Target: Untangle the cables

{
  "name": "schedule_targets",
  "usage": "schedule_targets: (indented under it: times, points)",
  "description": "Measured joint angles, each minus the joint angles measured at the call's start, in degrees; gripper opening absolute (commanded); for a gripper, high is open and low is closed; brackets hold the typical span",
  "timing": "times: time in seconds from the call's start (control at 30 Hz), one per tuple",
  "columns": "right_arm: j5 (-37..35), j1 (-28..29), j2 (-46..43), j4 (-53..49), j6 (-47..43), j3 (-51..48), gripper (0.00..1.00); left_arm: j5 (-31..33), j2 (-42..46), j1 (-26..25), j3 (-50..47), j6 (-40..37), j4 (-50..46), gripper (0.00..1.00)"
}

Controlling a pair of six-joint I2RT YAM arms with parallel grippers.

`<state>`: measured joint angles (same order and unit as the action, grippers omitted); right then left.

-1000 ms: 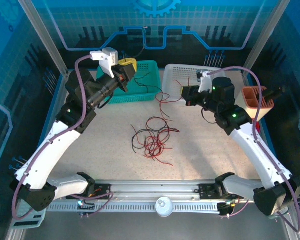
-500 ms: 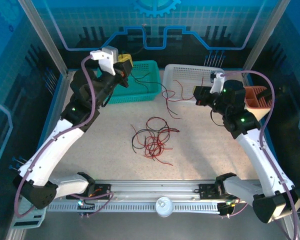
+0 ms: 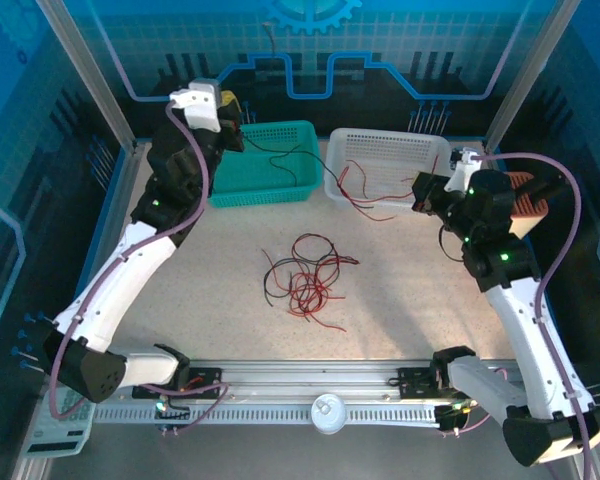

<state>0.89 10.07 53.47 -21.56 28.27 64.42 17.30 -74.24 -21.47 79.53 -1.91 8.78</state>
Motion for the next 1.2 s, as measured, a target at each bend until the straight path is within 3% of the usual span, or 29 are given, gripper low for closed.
schedule_targets:
  times: [0.37, 0.6, 0.9, 1.2]
  points:
    - [-2.0, -1.5, -1.6, -1.7, -0.5, 0.0, 0.00, 2.0, 0.0, 10.1, -2.8, 2.0, 0.8, 0.00]
    - [-5.3, -2.1, -4.7, -4.0, -2.4, 0.0, 0.00, 3.5, 0.0, 13.1, -5.8, 1.9, 1.0, 0.00]
    - [-8.0, -8.3, -8.9, -7.8, -2.9, 0.2, 0.00, 6.6, -0.2, 18.0, -6.6, 2.5, 1.0, 0.00]
    - [-5.8, -13.9, -9.3, -9.9, -2.2, 0.8, 0.00, 7.4, -0.5, 22.7, -7.7, 6.2, 0.9, 0.00]
